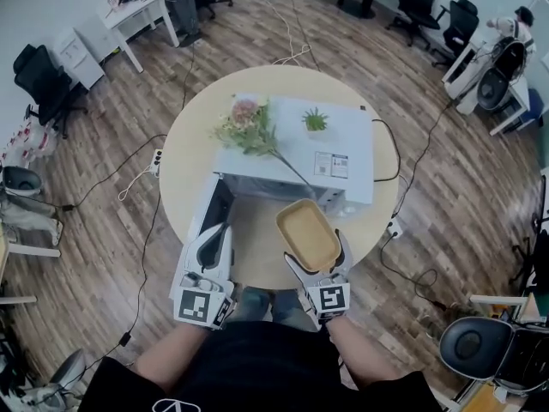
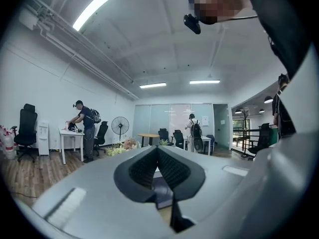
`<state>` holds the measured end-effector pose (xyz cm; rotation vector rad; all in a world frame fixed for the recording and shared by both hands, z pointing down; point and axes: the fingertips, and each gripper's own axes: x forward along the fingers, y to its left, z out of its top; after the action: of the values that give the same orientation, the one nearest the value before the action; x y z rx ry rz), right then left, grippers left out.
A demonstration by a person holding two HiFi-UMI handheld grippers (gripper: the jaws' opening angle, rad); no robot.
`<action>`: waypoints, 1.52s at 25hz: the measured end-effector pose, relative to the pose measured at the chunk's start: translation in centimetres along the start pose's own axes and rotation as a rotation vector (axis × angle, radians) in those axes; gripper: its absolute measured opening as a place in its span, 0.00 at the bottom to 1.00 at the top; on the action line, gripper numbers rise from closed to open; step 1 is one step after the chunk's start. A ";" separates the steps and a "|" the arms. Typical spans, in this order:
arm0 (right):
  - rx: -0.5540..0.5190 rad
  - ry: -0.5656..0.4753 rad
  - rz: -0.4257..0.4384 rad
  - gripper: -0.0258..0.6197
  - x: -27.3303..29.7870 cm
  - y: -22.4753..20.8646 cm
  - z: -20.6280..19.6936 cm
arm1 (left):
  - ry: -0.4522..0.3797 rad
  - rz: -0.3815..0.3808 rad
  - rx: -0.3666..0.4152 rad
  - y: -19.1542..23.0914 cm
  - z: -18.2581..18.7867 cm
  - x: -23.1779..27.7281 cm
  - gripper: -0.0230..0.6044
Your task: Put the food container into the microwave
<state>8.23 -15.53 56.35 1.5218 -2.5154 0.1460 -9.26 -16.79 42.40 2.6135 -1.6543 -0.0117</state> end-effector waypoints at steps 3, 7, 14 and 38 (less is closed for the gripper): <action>0.016 0.018 -0.008 0.95 3.0 -0.3 -1.8 | 0.004 0.004 0.000 0.5 -0.4 -0.2 0.04; 0.031 0.024 -0.014 0.95 7.4 -0.5 -4.0 | 0.025 0.014 0.002 1.1 -1.2 -0.9 0.04; 0.048 0.044 -0.082 0.95 15.5 -2.5 -6.8 | 0.086 0.033 -0.004 2.4 -3.7 -2.1 0.04; -0.062 0.212 -0.050 0.96 29.2 -5.2 -8.6 | 0.158 0.092 -0.031 5.6 -6.9 -3.9 0.04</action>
<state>0.70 -41.59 71.05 1.4615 -2.2944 0.2085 -15.75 -15.40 49.51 2.4421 -1.7028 0.1671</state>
